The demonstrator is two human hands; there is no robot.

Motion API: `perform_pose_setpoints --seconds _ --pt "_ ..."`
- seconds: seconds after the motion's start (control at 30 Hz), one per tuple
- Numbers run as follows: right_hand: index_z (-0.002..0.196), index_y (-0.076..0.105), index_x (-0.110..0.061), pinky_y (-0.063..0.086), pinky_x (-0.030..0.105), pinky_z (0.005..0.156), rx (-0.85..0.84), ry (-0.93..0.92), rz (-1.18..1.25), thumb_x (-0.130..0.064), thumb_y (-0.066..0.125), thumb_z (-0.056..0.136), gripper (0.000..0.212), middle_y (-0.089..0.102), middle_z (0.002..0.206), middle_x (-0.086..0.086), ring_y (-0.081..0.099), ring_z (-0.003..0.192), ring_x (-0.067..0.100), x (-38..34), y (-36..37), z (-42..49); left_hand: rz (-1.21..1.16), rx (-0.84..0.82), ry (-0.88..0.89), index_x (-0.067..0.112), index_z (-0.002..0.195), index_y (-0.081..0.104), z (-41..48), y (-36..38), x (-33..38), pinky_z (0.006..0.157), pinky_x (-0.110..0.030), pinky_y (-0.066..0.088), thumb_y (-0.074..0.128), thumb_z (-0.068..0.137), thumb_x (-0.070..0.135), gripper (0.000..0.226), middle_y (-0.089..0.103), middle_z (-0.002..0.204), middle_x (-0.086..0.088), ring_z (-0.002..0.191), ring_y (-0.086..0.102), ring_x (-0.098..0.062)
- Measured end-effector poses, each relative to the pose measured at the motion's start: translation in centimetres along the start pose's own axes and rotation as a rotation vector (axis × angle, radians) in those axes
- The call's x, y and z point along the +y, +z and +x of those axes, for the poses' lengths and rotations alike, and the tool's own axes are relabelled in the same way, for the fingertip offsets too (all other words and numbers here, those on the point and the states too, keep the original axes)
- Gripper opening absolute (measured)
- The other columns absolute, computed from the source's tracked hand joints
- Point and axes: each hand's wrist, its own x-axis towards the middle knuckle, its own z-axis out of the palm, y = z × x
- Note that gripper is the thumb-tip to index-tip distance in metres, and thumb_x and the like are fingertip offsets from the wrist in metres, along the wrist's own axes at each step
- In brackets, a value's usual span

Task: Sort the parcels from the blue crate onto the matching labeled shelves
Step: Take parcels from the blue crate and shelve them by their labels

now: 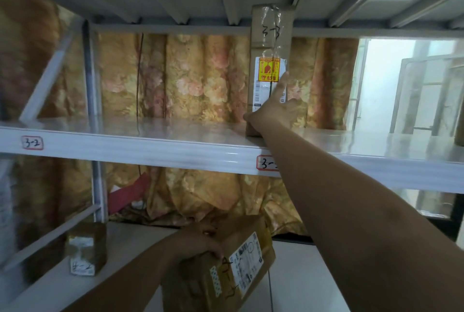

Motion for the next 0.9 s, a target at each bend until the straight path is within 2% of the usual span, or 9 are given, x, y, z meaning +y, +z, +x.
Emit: perform_pose_setpoints --seconds 0.07,0.17,0.37,0.5,0.6,0.67,0.77,0.83,0.9 --pt "0.138 -0.035 -0.047 0.042 0.054 0.101 -0.011 0.013 -0.002 -0.023 0.079 0.078 0.131 -0.001 0.157 0.023 0.025 0.139 0.042 0.3 0.0 0.1 -0.013 -0.038 0.019 0.025 0.134 0.051 -0.5 0.4 0.6 0.075 -0.024 0.049 0.081 0.054 0.038 0.086 0.050 0.125 0.009 0.104 0.057 -0.014" --pt "0.141 -0.032 -0.046 0.036 0.055 0.106 -0.040 0.038 0.025 -0.023 0.079 0.079 0.129 -0.001 0.158 0.020 0.020 0.142 0.040 0.4 -0.4 -0.1 -0.017 -0.013 0.015 0.021 0.136 0.050 -1.2 0.6 1.0 0.075 -0.022 0.048 0.078 0.069 0.031 0.073 0.045 0.120 0.007 0.102 0.054 -0.013" --pt "0.150 -0.017 -0.039 0.035 0.051 0.104 0.043 -0.052 0.037 -0.042 0.076 0.078 0.118 0.014 0.152 0.019 0.025 0.137 0.039 -0.3 -1.6 -1.9 0.000 -0.017 -0.010 0.021 0.138 0.048 -3.4 0.0 0.5 0.086 -0.028 0.050 0.077 0.055 0.040 0.090 0.042 0.132 0.004 0.112 0.052 -0.018" --pt "0.152 0.023 -0.016 0.039 0.043 0.100 0.399 -0.498 0.147 -0.027 0.062 0.085 0.079 0.040 0.137 0.019 0.042 0.122 0.033 -1.2 -2.2 -4.6 0.045 0.047 0.048 0.026 0.129 0.056 -4.6 -1.1 -0.1 0.081 -0.025 0.052 0.081 0.056 0.040 0.079 0.051 0.126 0.006 0.107 0.056 -0.015" --pt "0.130 0.055 -0.009 0.051 0.039 0.075 0.374 -0.865 0.211 -0.015 0.057 0.083 0.047 0.062 0.100 0.011 0.059 0.090 0.028 -1.1 -2.6 -8.7 0.101 0.075 0.073 0.029 0.130 0.054 -6.1 -2.2 0.4 0.081 -0.025 0.049 0.078 0.054 0.042 0.081 0.051 0.120 0.008 0.104 0.055 -0.012" --pt "0.108 0.066 -0.007 0.053 0.037 0.059 0.355 -1.199 0.021 -0.024 0.056 0.086 0.030 0.064 0.077 0.007 0.061 0.069 0.028 0.1 -2.2 -11.4 0.155 0.049 0.108 0.029 0.131 0.052 -7.0 -3.0 0.9 0.078 -0.023 0.046 0.076 0.057 0.042 0.078 0.053 0.119 0.008 0.103 0.055 -0.011" --pt "0.121 0.052 -0.010 0.051 0.037 0.066 0.088 -1.539 -0.277 -0.060 0.047 0.088 0.059 0.065 0.087 0.012 0.062 0.075 0.031 2.8 -0.8 -14.4 0.170 0.021 0.146 0.029 0.114 0.061 -8.9 -4.8 1.4 0.075 -0.022 0.047 0.076 0.072 0.030 0.044 0.061 0.114 0.006 0.096 0.057 -0.007" --pt "0.142 0.026 -0.019 0.048 0.043 0.086 -0.201 -1.483 -0.528 -0.080 0.041 0.076 0.091 0.058 0.124 0.018 0.059 0.105 0.034 4.4 0.0 -16.1 0.198 0.034 0.146 0.028 0.119 0.062 -10.0 -6.1 1.3 0.086 -0.028 0.050 0.078 0.067 0.035 0.055 0.060 0.118 0.003 0.100 0.057 -0.012" --pt "0.147 -0.004 -0.033 0.030 0.049 0.109 -0.426 -1.322 -0.778 -0.082 0.054 0.066 0.111 0.025 0.154 0.019 0.034 0.135 0.037 5.7 0.3 -17.5 0.199 0.050 0.131 0.029 0.125 0.059 -11.2 -7.5 1.1 0.090 -0.033 0.050 0.079 0.056 0.038 0.072 0.058 0.120 0.002 0.102 0.057 -0.016"
